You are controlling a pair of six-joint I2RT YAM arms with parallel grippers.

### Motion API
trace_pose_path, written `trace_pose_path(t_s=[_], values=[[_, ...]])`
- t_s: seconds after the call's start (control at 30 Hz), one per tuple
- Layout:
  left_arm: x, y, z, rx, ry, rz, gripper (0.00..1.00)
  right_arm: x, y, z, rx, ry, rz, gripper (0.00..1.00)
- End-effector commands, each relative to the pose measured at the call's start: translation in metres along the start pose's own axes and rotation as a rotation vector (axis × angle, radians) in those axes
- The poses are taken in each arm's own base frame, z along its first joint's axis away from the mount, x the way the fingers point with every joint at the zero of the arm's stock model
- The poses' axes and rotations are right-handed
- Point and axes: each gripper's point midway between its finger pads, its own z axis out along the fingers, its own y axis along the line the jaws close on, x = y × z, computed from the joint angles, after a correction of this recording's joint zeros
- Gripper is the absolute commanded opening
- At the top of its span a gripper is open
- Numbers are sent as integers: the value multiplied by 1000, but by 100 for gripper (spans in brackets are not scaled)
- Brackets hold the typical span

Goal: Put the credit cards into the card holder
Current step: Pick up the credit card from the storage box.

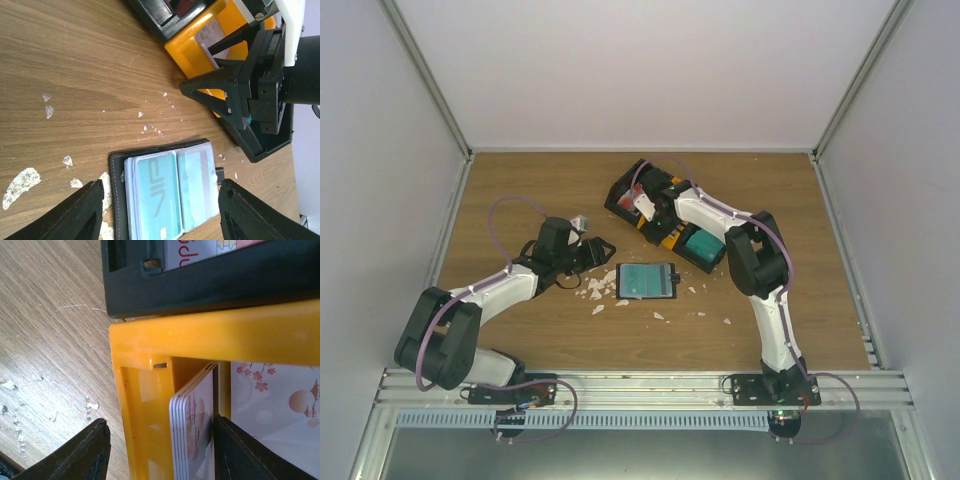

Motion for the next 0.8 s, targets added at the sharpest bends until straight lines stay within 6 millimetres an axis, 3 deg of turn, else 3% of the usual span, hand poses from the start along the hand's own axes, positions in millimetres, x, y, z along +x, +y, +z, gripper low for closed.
trace_pose_path(t_s=[0.0,0.5,0.77], values=[[-7,2,0,4,-34,21,64,-1,-4,-17,-13,-10,21,57],[-6,6,4,-6,-27,19,63,-2,0,-36,-41,-54,24,55],[-4,8,7,-6,-19,18,63,4,-30,-16,123,-7,64,58]])
